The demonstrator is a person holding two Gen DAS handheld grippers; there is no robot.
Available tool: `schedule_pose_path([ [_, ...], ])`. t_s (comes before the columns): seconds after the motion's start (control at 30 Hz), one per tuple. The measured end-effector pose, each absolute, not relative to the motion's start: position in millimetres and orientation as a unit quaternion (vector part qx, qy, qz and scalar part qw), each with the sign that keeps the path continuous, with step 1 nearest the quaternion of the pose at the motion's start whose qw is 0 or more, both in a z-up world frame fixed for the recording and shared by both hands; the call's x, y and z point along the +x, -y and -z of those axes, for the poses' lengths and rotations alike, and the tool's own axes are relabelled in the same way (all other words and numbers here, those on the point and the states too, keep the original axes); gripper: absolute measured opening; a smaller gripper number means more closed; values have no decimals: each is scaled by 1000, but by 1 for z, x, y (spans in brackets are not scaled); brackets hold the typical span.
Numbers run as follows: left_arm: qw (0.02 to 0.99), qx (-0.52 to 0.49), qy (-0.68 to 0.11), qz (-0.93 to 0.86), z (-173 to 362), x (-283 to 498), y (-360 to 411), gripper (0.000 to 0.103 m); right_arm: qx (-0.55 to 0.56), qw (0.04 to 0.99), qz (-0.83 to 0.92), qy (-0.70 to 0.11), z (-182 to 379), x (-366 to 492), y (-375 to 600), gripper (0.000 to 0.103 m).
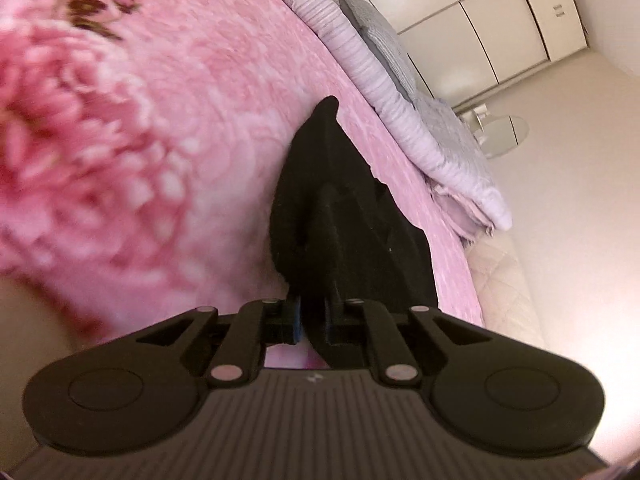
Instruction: Fold clothes
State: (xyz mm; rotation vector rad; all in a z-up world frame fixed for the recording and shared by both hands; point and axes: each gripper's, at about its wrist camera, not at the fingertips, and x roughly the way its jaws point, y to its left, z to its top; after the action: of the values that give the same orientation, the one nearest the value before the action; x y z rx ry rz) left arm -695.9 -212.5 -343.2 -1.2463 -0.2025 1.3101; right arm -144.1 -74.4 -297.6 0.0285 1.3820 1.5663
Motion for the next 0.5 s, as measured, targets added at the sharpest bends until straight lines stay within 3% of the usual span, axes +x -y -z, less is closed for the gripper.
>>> schedule_pose_path([
  [0.23,626,-533,85,-563,318,-694,231,7,-11,484,-646,-590,292,-140,117,8],
  [0.5,651,-515,117,-546,284,-700,203,7,-8,471,-708,-526,238,-150,100,8],
])
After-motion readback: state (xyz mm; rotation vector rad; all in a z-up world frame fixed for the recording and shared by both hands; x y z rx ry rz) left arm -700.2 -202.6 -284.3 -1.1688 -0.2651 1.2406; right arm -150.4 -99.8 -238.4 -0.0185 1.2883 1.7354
